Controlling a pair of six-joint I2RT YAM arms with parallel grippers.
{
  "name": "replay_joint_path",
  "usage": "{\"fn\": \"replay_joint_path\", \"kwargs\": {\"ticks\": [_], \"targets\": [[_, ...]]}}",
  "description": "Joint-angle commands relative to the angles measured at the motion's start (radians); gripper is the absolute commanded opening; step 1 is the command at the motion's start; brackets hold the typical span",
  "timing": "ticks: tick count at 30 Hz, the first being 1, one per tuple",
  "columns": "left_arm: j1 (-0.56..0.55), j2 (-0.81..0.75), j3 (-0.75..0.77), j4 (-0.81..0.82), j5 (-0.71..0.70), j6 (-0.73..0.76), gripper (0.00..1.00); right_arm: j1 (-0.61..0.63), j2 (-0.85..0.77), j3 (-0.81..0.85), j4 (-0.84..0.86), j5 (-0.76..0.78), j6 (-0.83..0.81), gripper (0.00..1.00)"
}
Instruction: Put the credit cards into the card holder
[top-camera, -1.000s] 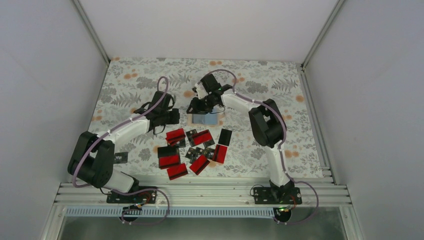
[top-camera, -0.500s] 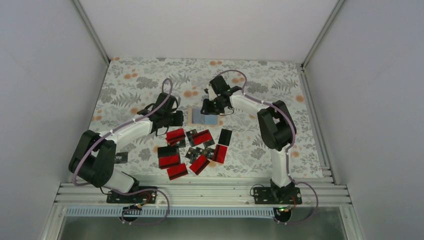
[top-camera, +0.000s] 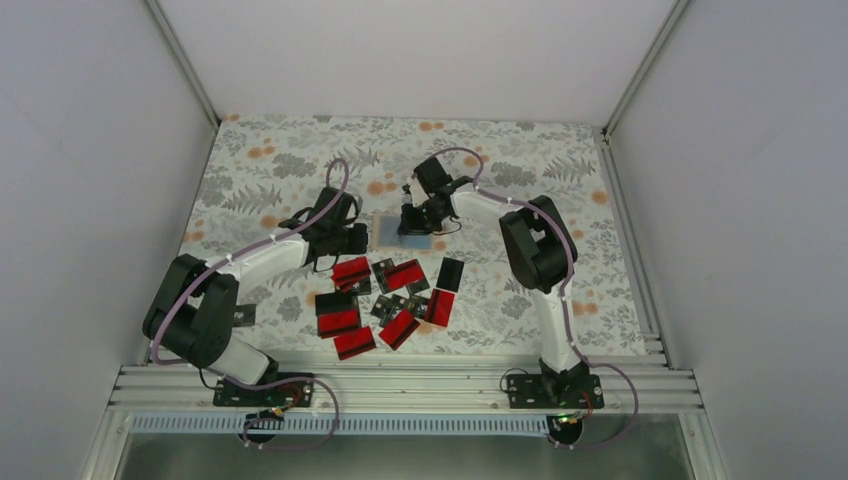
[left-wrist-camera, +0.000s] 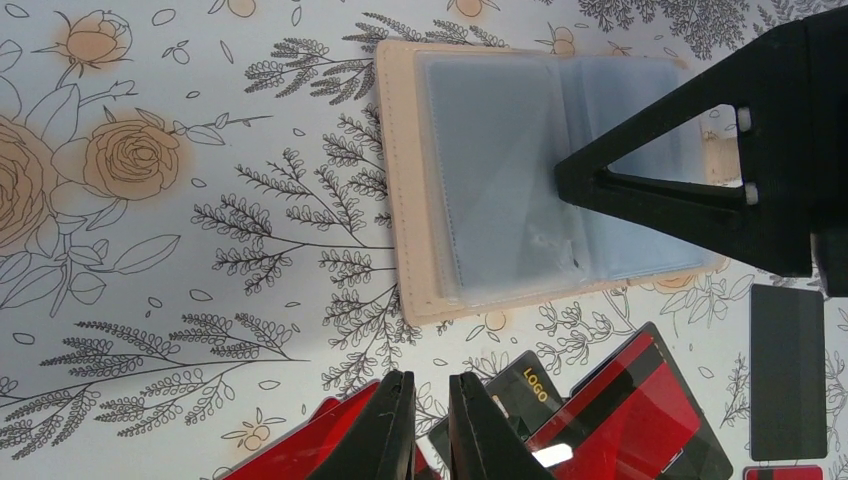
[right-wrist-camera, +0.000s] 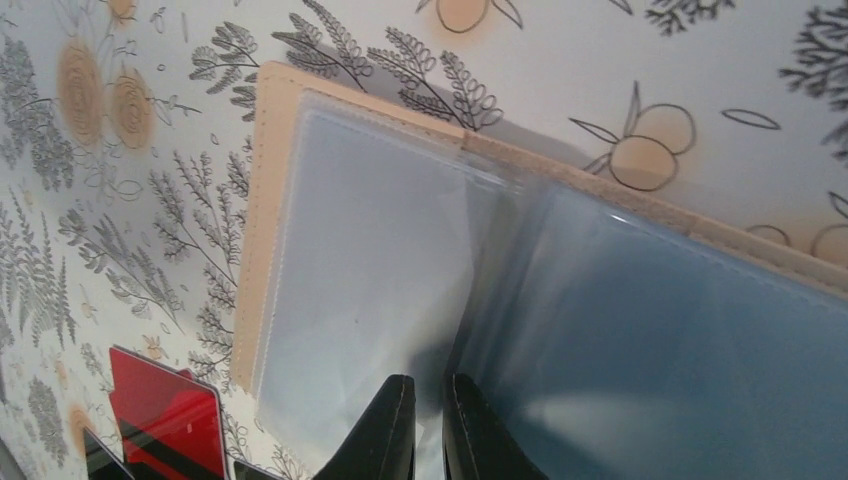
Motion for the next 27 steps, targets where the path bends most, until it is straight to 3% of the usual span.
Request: {"fn": "replay_joint_path", "kwargs": {"ticks": [1,5,17,21,27], "targets": [[-0.005,0.005,0.021,-0.003,-0.029,-0.005,0.1,0.011,0.034,0.037,0.019,-0.042,-0.003,0.1],[-0.006,-0.005,0.016,-0.02,-0.05,-0.005,0.11,0.01,0.035,0.039,0.02,-0.054,-0.005,0.12],[-0.056,-0.097,-0.019,-0.136,-0.112,-0.016,0.25,0.009,-0.089,0.027,0.0,-0.053,-0.052,0.3],[-0.101,-0.145,-0.044,-0.182,-0.121,-0.018,0.3,0.011,-0.166,-0.044,0.014,-0.054,-0.047,0.33],[-0.164,-0.2,-0.098,-0.168,-0.028,0.023,0.31,0.011,-0.349,-0.258,0.067,-0.043,0.014,0.35]]}}
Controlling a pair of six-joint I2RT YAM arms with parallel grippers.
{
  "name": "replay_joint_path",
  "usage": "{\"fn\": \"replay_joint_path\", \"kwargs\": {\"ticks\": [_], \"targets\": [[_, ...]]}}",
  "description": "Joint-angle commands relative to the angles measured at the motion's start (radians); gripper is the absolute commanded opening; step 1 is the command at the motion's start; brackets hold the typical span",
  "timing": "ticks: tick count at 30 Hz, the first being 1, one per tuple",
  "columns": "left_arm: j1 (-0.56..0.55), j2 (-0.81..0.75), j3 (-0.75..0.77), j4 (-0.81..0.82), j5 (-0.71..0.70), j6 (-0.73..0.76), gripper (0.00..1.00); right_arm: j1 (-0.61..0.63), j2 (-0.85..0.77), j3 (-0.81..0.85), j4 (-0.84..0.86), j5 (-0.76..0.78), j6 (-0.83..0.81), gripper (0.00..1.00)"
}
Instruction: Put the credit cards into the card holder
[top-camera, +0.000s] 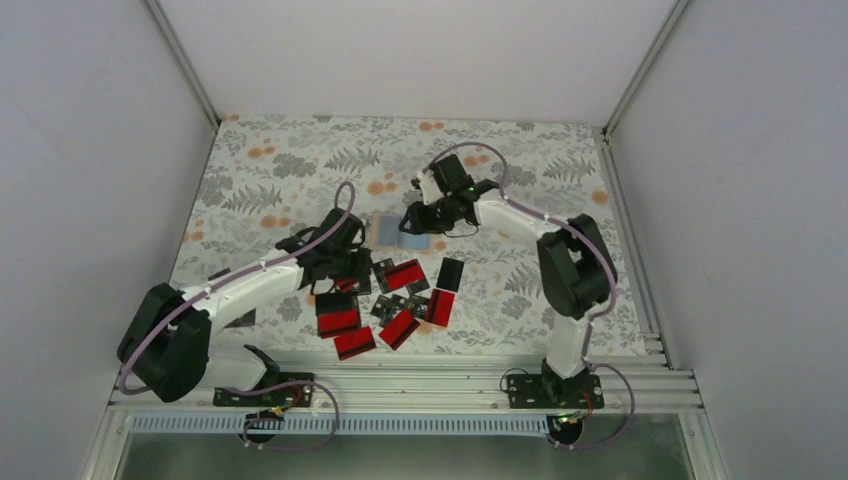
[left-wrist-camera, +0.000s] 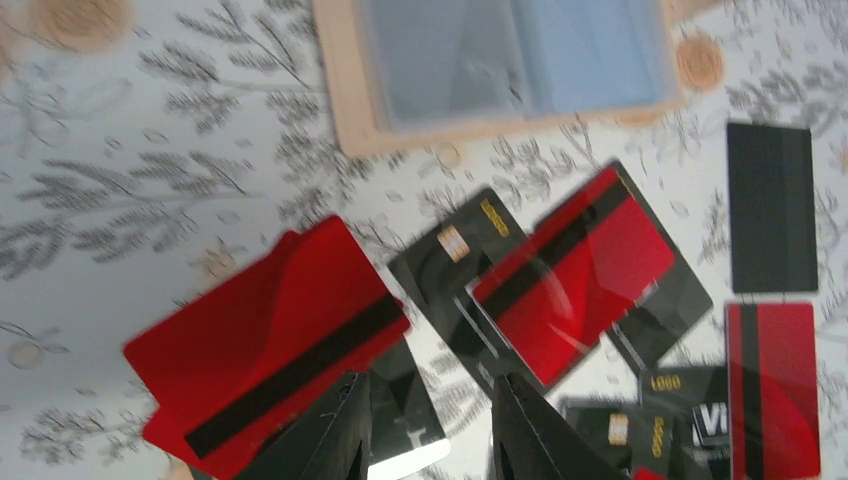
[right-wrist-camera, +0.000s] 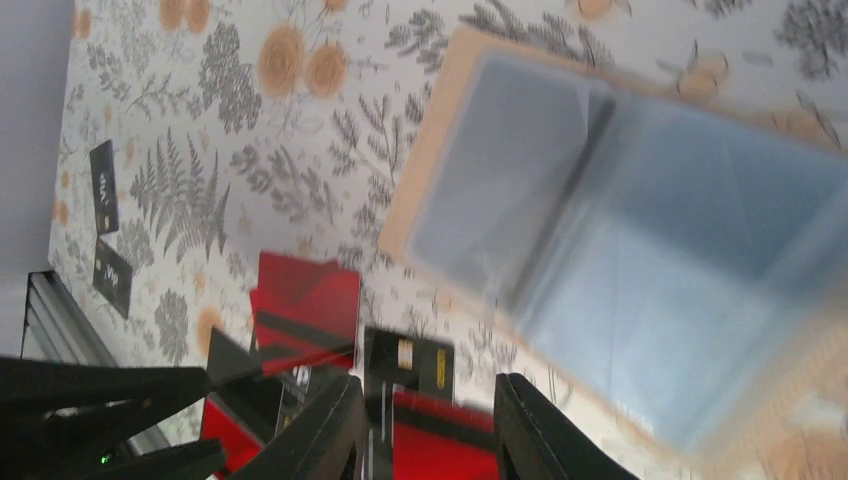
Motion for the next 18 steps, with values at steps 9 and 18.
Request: {"fn": "replay_joint_path", "kwargs": {"ticks": [9,18], "targets": [[-0.139,-0.061,-0.093,0.043,0.199,0.048,0.31,0.034,-0.446,-0.523,0.147,0.028,0.277,0.36],[-0.305,-0.099,-0.089,-0.123,0.017,-0.125,0.36,0.116,-0.65,-0.726,0.173,0.052,0.381,0.39]]}}
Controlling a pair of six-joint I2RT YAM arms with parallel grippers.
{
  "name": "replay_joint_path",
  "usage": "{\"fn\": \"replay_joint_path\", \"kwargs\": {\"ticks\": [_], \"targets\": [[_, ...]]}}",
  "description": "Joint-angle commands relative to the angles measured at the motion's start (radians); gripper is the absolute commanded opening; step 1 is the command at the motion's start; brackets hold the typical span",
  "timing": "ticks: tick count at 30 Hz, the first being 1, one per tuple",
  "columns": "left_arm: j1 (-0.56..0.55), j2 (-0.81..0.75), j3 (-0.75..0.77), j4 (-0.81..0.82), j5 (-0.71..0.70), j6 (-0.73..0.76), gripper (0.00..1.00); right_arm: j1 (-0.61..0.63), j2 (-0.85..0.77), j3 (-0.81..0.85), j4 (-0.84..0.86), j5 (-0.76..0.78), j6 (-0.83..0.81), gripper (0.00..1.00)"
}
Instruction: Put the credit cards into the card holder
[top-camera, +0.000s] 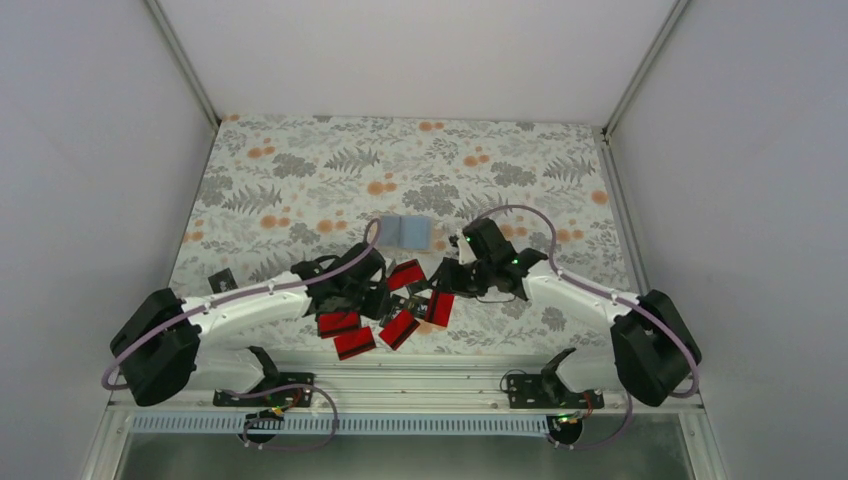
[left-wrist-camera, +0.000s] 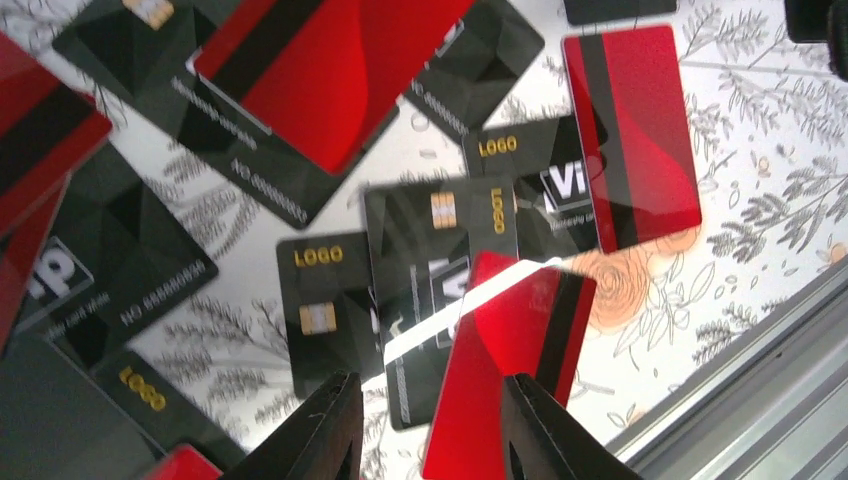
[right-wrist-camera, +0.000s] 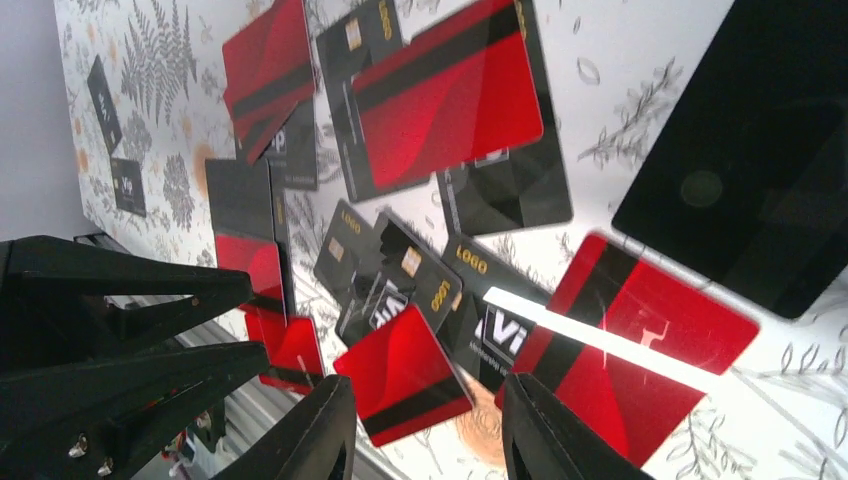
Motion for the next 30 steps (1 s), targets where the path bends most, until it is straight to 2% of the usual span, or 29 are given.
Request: {"fn": "replay_joint_path", "kwargs": {"ticks": [1,7,12,16,23,30], "targets": [[-0.081,-0.052,-0.006,-0.119,-0.117,-0.148,0.37,0.053,-0.051,-0.04,0.05,0.004,0.042,0.39],[-0.235,-0.159,-0.048,-0.257,-0.232,-0.442,0.53,0.174,0.031,0.074,0.08,-0.015,-0.036,0.37],[-0.338,-0.261,-0.116,-0.35,-0.276,-0.67,0.6,0.273,0.196,0.193,0.112,-0.055,-0.102,0.36],[-0.412,-0.318,-0.181,-0.364,-0.289,-0.837,0.64,0.323,0.333,0.278,0.129,-0.1,-0.142,0.34],[-0.461,-0.355,-0.255,-0.344,-0.28,-1.008,0.67,0.37,0.484,0.345,0.129,-0.162,-0.195,0.33],[-0.481,-0.398,-0.32,-0.282,-0.286,-1.093,0.72,0.384,0.537,0.34,0.133,-0.186,-0.217,0.3]]}}
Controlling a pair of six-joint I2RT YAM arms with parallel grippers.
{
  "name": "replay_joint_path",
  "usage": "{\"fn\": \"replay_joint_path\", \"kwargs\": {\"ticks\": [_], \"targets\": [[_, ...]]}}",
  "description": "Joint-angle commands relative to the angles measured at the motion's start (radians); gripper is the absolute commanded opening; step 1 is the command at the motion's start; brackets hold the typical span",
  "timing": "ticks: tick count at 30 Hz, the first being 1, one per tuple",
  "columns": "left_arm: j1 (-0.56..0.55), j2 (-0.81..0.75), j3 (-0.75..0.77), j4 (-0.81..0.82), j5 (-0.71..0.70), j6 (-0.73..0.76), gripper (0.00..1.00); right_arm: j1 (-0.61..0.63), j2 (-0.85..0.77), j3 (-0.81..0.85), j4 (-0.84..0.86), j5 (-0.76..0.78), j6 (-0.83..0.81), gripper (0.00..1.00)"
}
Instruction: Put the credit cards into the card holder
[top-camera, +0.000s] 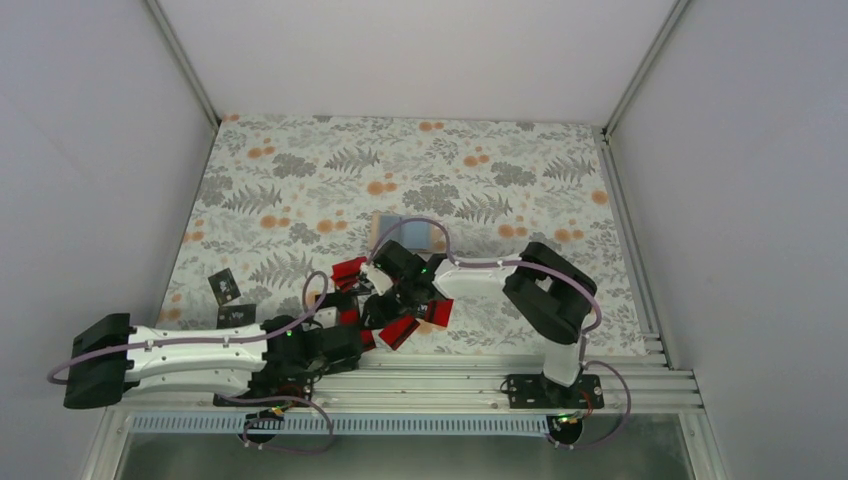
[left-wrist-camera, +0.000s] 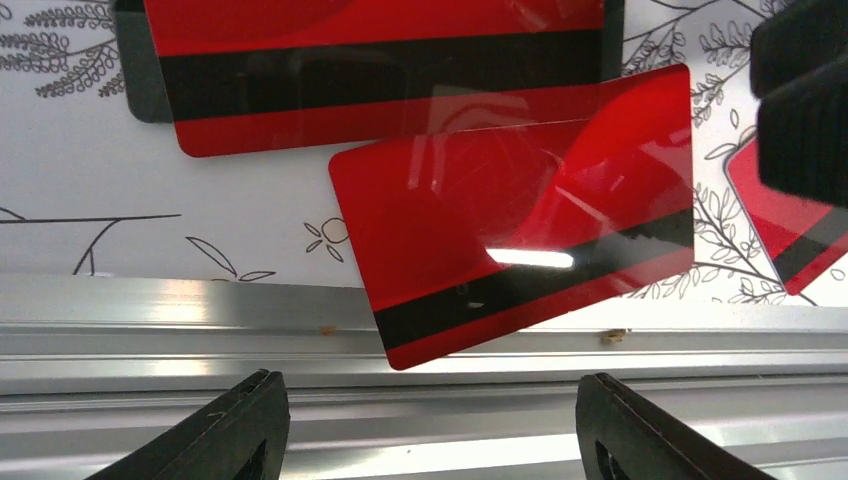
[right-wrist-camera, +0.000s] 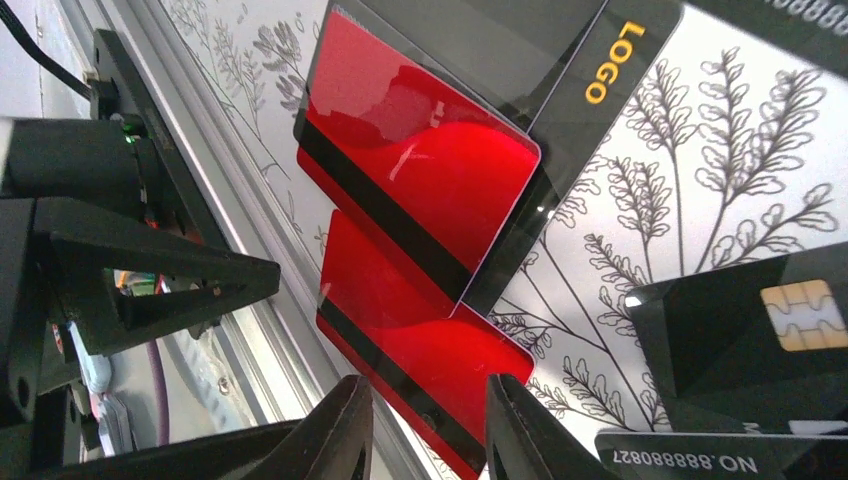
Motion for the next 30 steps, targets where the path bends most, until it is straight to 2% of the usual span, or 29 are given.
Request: {"fn": "replay_joint_path", "kwargs": {"ticks": [1,12,23,30], "targets": [[-0.01,-0.045,-0.05,0.06,-0.014,-0.097,0.72,0.017,0.029,0.02,0.012,-0.031,-0.036,0.3],[-0.009,-0.177,-0.19,0.199,-0.033,-0.138,0.71,0.017,0.073,0.008,0.009,-0.008,-0.048,0.28],[-0.01,-0.307,-0.258,0.206,-0.085,-0.164,0.66,0.017,0.085,-0.033,0.009,0.022,-0.047,0.26],[-0.01,-0.46,-0.34,0.274,-0.101,-0.143,0.63,0.018,0.085,-0.038,0.004,0.022,-0.046,0.26]]}}
